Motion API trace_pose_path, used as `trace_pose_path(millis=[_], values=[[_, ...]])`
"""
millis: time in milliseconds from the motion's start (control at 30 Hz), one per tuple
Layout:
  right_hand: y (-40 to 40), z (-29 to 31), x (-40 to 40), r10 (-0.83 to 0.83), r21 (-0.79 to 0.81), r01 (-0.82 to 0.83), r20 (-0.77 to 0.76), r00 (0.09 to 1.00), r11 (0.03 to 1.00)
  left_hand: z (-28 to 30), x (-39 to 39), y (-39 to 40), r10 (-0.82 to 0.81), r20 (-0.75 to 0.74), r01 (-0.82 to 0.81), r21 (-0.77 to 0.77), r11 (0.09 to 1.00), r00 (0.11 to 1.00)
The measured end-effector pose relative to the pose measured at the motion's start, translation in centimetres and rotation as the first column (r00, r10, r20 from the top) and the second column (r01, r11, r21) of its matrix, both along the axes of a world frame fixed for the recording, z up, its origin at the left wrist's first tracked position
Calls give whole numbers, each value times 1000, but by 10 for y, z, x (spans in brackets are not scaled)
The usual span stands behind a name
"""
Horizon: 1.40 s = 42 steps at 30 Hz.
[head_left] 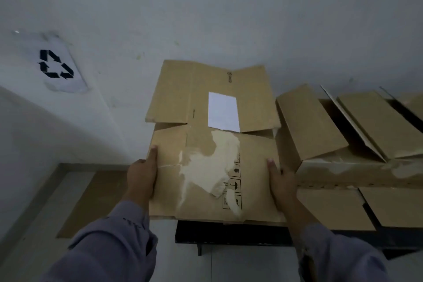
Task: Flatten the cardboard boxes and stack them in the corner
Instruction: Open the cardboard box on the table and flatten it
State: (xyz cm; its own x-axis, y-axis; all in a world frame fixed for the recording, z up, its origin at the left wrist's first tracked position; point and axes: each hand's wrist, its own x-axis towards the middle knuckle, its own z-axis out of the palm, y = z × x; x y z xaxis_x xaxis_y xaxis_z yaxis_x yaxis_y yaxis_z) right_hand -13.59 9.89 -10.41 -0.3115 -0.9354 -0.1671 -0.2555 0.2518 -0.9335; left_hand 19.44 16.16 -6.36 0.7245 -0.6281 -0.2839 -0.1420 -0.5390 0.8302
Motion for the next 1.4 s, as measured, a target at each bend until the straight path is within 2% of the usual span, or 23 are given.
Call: trace_pose_path(millis=[100,200,300,533,633,733,867,1033,1133,1200,1300,1333,1400], values=[[4,-11,-13,-44,-6,44,-268,962,999,-24,-5,4,-66,143,53,95,994,988],[9,-28,-16,-77,-21,74,-351,933,997,-44,-20,10,-106,212,74,154,985,971],[13,-41,-15,-93,-46,80,-439,894,996,-58,-34,17,-92,207,55,178,983,974],[28,-54,-10,16,30,0,-518,855,1000,-99,-49,25,-169,209,96,321,942,963],[35,-53,-9,34,20,-28,-552,833,999,-103,-45,28,-167,226,87,327,941,960],[33,-50,3,66,3,-84,-656,752,996,-103,-31,33,-112,232,39,300,953,966],[30,-59,22,143,62,-145,-730,669,988,-100,-13,43,-74,274,-25,343,939,959],[36,-74,16,141,97,-103,-712,688,990,-100,-14,36,-111,351,-14,334,942,930],[36,-79,-1,100,84,-57,-707,700,995,-107,-23,22,-189,345,77,314,946,920],[35,-78,-13,61,107,20,-705,707,994,-112,-33,13,-282,347,165,330,930,895],[30,-80,-24,14,79,99,-847,532,992,-119,-55,2,-410,449,210,431,878,794],[28,-81,-23,12,56,71,-856,516,996,-120,-61,0,-456,501,234,444,865,736],[23,-82,-15,53,2,-96,-846,531,995,-128,-71,-5,-563,588,374,422,826,580]])
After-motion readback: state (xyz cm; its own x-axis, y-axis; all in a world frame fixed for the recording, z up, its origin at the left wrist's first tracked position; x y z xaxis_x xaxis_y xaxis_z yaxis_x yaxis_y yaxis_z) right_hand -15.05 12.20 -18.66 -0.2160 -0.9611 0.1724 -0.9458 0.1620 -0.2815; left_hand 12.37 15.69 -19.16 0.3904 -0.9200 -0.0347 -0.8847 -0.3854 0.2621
